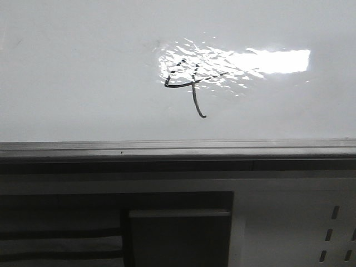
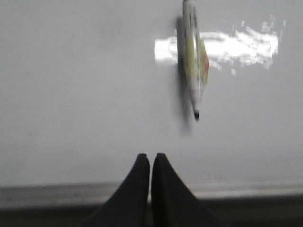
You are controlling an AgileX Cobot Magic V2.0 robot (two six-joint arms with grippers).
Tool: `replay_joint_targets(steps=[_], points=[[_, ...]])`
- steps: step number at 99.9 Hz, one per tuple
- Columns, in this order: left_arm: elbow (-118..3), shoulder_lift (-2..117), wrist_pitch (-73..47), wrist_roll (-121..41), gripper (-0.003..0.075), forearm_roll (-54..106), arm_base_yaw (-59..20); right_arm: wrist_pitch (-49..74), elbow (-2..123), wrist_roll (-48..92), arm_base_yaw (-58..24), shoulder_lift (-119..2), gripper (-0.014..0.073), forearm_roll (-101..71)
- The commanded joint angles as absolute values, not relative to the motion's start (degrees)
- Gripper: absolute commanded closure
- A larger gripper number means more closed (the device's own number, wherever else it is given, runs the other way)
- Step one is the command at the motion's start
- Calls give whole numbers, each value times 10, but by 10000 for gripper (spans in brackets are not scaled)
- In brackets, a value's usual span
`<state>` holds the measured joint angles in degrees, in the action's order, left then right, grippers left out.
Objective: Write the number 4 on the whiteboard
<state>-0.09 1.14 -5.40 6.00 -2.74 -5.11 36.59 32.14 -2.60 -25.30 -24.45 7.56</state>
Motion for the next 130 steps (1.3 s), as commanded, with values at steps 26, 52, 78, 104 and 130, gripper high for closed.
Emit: replay_joint_targets(steps=[26,52,78,104,130], points=[[15,-19,9,63,741,-38,-35,326,335,-25,-248,-249,666,84],[15,-19,9,63,741,-38,-35,326,335,-25,-248,-249,666,84],[15,-19,9,63,741,-38,-35,326,335,-25,-248,-249,666,84],[15,-19,9,63,741,-38,-35,200,222,-25,-146,-136,666,72],[15,-19,9,63,741,-38,-35,30,35,-25,-10,3,666,43]])
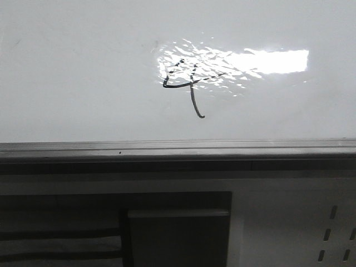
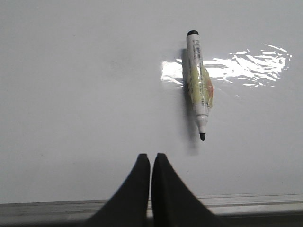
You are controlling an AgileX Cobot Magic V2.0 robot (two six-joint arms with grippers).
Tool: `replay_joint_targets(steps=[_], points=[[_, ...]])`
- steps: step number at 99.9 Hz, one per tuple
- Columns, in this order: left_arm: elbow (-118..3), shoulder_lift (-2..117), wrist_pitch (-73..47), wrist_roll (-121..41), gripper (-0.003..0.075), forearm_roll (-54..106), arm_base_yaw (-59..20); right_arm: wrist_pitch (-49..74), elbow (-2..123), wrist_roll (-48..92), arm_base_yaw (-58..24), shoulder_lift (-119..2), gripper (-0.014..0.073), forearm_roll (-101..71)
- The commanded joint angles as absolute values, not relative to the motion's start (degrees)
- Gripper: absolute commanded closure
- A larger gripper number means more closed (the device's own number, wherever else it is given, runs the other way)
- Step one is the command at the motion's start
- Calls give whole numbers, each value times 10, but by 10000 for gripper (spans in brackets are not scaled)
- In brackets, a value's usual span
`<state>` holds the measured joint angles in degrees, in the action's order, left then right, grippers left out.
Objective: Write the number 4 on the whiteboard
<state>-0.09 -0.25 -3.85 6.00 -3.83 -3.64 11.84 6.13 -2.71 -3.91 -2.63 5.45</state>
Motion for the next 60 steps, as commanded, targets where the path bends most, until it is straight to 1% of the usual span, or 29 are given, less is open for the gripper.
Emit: replay_joint_targets(steps=[1,15,60], points=[[15,-19,9,63,741,-38,-35,28,29,-25,-8,5,666,42],[15,-19,9,63,741,-38,-35,-43,-18,-25,-3,17,666,39],[15,-19,9,63,741,-38,-35,-46,-16,-25,-3,17,666,39]])
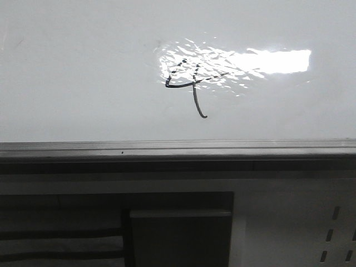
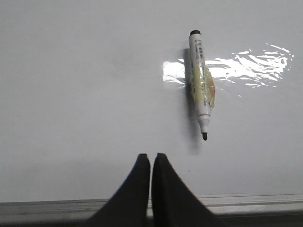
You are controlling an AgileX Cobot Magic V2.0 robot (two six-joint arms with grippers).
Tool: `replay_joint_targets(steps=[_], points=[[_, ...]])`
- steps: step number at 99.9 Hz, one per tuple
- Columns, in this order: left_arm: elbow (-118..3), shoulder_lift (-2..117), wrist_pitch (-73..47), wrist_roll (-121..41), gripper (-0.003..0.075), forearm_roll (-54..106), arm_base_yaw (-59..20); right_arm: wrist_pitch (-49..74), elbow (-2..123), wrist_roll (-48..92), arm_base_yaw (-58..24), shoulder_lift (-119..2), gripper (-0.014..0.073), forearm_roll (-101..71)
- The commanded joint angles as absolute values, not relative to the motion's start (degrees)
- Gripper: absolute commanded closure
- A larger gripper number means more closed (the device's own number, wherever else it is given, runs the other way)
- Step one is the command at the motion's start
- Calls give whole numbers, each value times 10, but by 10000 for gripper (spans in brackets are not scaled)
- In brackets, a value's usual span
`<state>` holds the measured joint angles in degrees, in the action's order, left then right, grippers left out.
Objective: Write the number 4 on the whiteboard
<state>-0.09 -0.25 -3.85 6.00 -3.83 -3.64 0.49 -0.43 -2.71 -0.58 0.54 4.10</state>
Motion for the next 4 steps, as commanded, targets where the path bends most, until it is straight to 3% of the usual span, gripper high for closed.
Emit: replay_joint_targets(steps=[1,4], points=[[15,-19,9,63,741,-38,-35,-46,-16,-25,-3,17,666,39],[15,-19,9,63,741,-38,-35,-46,-16,-25,-3,17,666,39]])
